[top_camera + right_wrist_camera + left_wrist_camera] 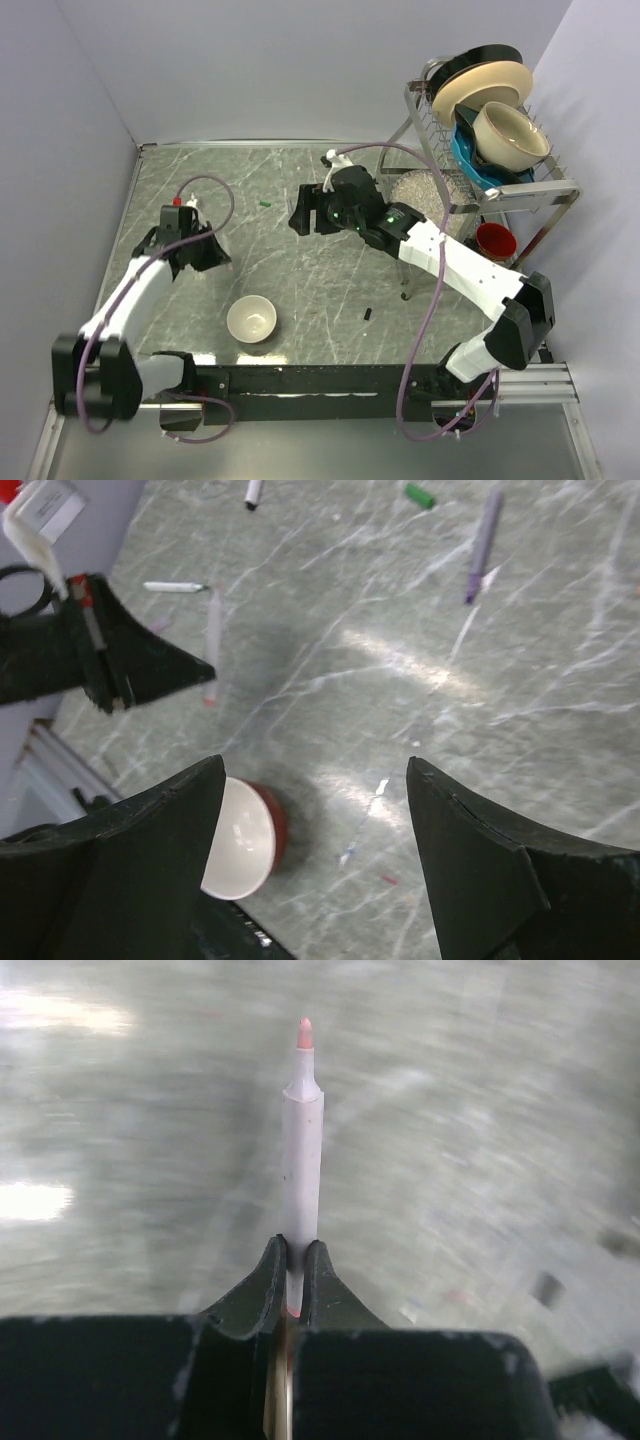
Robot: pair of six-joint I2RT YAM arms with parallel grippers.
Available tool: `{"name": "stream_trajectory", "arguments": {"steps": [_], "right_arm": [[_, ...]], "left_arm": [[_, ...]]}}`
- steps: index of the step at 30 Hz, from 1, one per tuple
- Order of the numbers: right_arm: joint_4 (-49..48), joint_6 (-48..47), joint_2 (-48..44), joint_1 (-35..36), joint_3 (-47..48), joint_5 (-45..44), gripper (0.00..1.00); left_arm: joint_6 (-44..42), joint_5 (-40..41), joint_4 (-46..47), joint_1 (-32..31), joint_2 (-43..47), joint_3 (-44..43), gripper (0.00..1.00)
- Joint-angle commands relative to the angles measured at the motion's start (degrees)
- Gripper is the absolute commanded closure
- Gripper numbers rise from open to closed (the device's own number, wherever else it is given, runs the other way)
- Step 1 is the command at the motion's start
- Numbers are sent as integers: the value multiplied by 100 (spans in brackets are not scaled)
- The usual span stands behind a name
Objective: Insert the pens into the pen caps
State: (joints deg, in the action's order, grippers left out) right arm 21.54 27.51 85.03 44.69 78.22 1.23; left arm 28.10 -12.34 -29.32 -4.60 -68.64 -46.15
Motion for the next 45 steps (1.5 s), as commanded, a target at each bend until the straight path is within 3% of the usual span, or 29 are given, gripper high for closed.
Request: {"name": "stream_trajectory", "arguments": {"steps": [1, 4, 9, 23, 26, 30, 34, 39, 42, 45], "right_arm": [[-589, 676, 127, -13, 150, 692, 20], [-958, 1098, 241, -21, 115, 1175, 27], [-1722, 1652, 575, -21, 62, 1792, 28], [-1635, 1618, 1305, 224, 572, 2003, 30], [-1784, 1626, 1332, 251, 546, 2187, 50], [-1908, 1661, 1332, 260, 484, 2337, 100], [-2066, 1714, 1253, 260, 405, 2399, 100], [-2321, 1811, 1077, 260, 300, 2469, 100], [-2417, 1881, 1033, 269, 238, 2478, 100], [-2462, 1890, 1015, 260, 203, 2452, 100]], "left_arm": [[-94, -1463, 804, -207, 1001, 316, 96], [-85, -2025, 1041, -427, 1388, 413, 95], [-129, -2711, 1253, -665, 1512, 449, 94], [-199, -3064, 1394, -682, 1582, 449, 90], [-191, -3056, 1412, -682, 1635, 458, 84], [-138, -3108, 1447, -691, 1696, 484, 68], [-120, -3126, 1508, -691, 1758, 502, 56], [-94, -3204, 1535, -683, 1705, 511, 55], [-103, -3283, 1535, -691, 1679, 511, 59], [-129, -3293, 1535, -691, 1731, 519, 70]]}}
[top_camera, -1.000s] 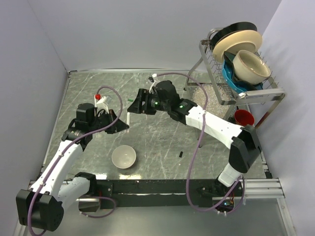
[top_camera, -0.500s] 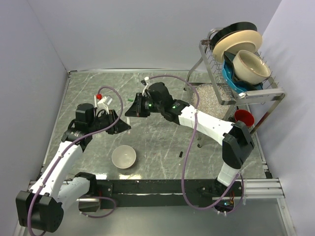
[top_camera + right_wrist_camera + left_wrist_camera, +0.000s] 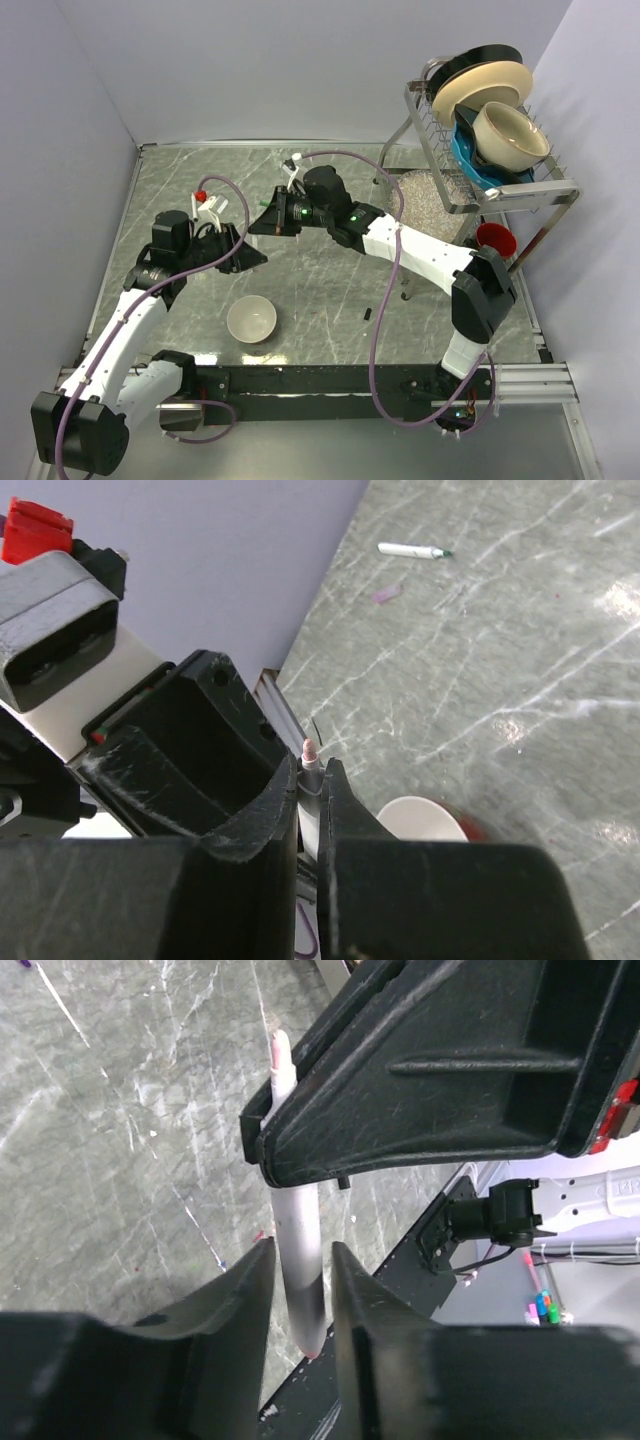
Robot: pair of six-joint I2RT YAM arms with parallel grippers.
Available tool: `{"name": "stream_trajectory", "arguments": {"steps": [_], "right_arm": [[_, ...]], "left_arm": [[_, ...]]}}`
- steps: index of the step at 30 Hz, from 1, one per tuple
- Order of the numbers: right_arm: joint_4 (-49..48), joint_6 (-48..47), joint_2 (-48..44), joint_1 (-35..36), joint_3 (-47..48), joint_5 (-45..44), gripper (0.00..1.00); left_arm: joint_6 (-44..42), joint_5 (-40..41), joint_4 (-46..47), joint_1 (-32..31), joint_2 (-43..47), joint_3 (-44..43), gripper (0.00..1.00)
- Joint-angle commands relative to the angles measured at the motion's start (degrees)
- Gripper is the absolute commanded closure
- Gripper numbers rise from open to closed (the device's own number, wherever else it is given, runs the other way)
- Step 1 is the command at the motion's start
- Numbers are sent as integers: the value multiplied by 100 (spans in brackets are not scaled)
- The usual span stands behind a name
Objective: Insert the pens into the pen caps
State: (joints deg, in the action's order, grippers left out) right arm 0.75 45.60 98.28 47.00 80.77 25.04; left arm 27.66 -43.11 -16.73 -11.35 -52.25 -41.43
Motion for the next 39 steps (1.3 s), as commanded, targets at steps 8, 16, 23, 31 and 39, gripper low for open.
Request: {"name": "stream_trajectory", "arguments": {"steps": [8, 16, 23, 31, 39], "right_arm": [[276, -816, -345, -182, 386, -561, 36], [1163, -2089, 296, -956, 1229, -1956, 26], [2218, -3206, 1605, -1035, 2731, -4522, 26], [2815, -3620, 3056, -1395, 4137, -5150, 31], [2921, -3295, 3575, -1589, 4034, -4253, 30]], "left_arm": [[-120, 161, 127, -16, 329, 39, 99], [-94, 672, 21, -25, 759, 38, 99], [-77, 866, -23, -25, 1024, 30, 93], [-85, 831, -32, -25, 1094, 21, 88], [-112, 840, -41, -33, 1138, 21, 85]]}}
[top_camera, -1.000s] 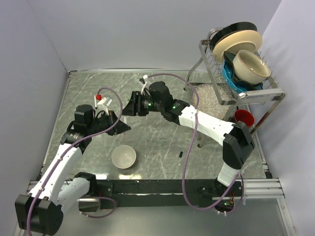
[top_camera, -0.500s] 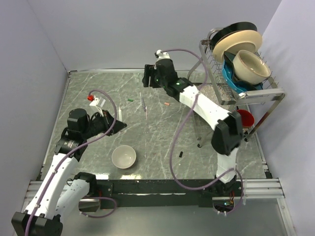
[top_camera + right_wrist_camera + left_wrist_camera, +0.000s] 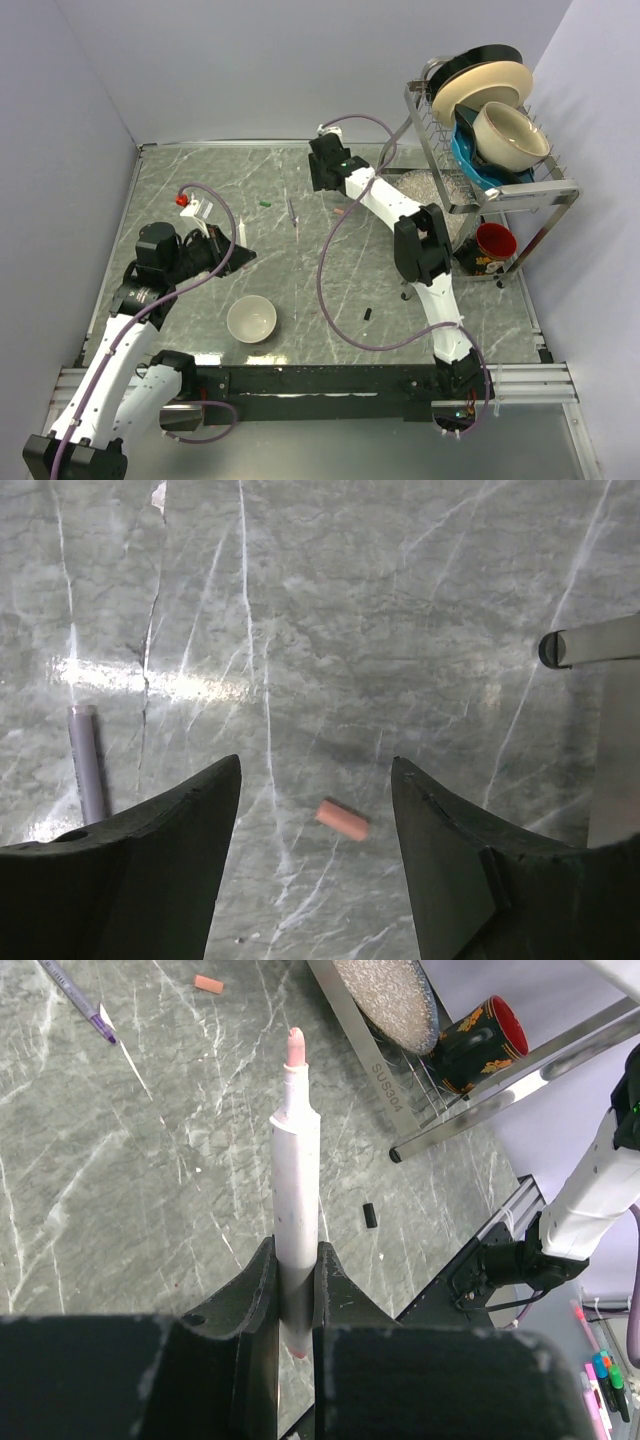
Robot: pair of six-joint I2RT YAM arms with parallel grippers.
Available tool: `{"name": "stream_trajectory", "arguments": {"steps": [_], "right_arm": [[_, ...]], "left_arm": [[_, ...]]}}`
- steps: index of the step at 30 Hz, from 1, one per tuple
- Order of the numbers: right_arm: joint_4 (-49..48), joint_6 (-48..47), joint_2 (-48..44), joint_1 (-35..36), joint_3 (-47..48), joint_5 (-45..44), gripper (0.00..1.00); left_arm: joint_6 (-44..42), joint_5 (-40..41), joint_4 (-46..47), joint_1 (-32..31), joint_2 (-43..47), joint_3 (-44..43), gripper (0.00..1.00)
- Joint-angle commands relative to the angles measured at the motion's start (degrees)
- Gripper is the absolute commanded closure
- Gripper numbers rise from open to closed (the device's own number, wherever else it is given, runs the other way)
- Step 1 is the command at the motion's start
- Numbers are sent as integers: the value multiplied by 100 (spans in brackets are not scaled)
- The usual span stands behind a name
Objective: Insert the pens into the pen caps
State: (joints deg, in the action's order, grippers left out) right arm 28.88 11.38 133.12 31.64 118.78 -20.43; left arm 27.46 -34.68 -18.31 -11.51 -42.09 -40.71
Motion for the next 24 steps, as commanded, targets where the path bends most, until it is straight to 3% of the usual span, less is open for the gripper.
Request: {"name": "stream_trajectory", "arguments": {"steps": [1, 24], "right_arm": [[143, 163, 135, -79, 242, 398, 30], [329, 594, 355, -360, -285, 1102, 30]], "left_arm": [[-92, -4, 117, -18, 113, -43, 85], [-66, 31, 125, -18, 95, -42, 86]]}}
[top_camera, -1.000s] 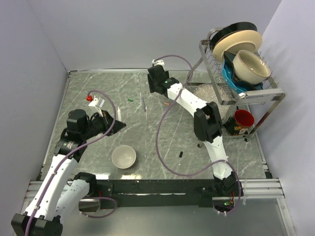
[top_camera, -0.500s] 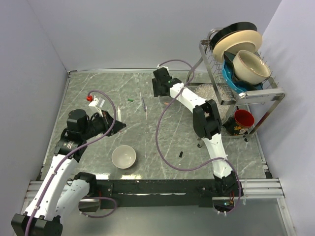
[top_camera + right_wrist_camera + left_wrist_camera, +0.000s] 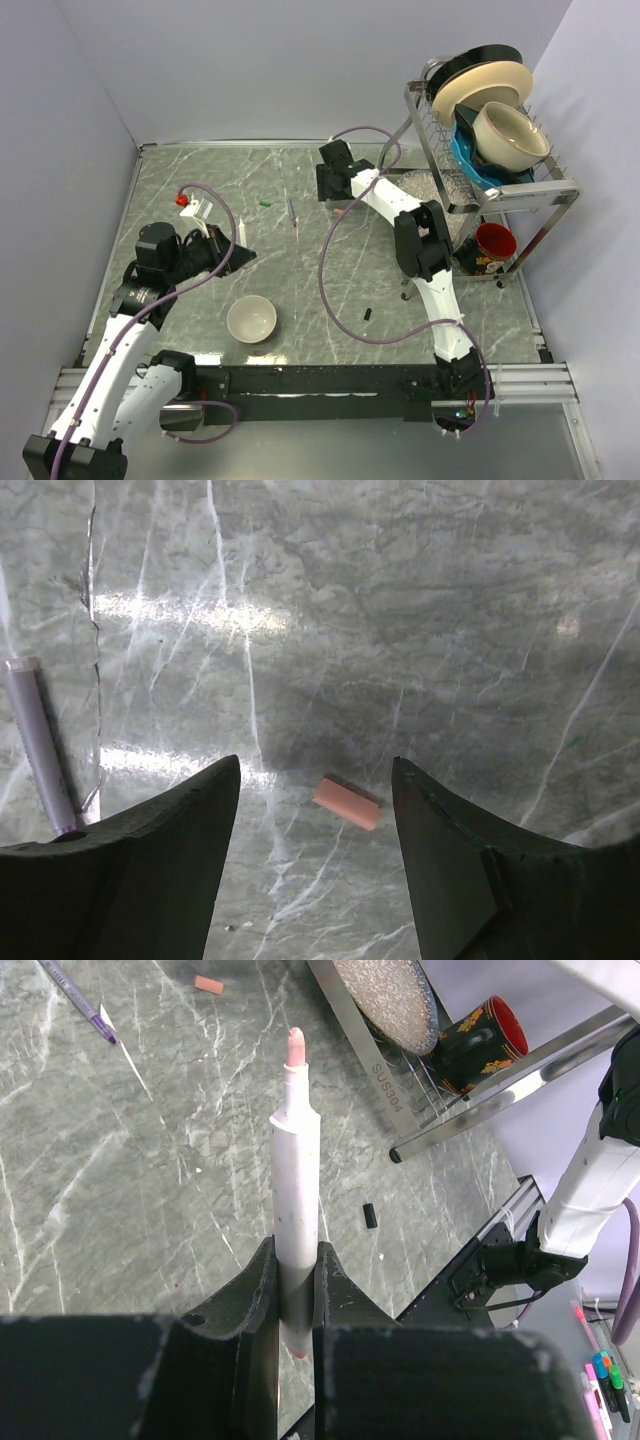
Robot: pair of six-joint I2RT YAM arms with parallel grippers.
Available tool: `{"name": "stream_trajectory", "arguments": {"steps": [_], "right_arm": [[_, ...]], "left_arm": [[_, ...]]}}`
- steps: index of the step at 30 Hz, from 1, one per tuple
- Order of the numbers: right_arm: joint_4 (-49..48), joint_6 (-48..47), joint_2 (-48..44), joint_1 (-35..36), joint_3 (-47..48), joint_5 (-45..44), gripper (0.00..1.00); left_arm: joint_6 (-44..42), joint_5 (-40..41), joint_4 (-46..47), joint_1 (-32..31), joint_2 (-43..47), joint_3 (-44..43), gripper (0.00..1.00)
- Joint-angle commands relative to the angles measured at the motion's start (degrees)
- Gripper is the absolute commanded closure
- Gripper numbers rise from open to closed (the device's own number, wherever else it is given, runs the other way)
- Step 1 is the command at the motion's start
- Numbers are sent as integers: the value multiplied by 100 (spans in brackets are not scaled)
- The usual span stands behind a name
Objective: Insert the pens into the pen caps
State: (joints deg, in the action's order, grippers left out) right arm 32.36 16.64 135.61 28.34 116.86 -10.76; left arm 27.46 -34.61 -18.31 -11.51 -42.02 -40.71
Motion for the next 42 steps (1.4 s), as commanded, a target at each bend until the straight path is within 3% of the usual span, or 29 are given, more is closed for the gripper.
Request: {"name": "stream_trajectory", "arguments": {"steps": [1, 26, 42], "right_arm": [[-37, 67, 123, -39, -102, 145, 30], [192, -153, 9, -56, -558, 567, 39], [280, -214, 62, -30, -664, 567, 60]], "left_arm": [[-66, 33, 125, -18, 89, -34, 86], [-48, 68, 117, -27, 133, -34, 85], [-13, 174, 99, -71, 229, -25, 84]]}}
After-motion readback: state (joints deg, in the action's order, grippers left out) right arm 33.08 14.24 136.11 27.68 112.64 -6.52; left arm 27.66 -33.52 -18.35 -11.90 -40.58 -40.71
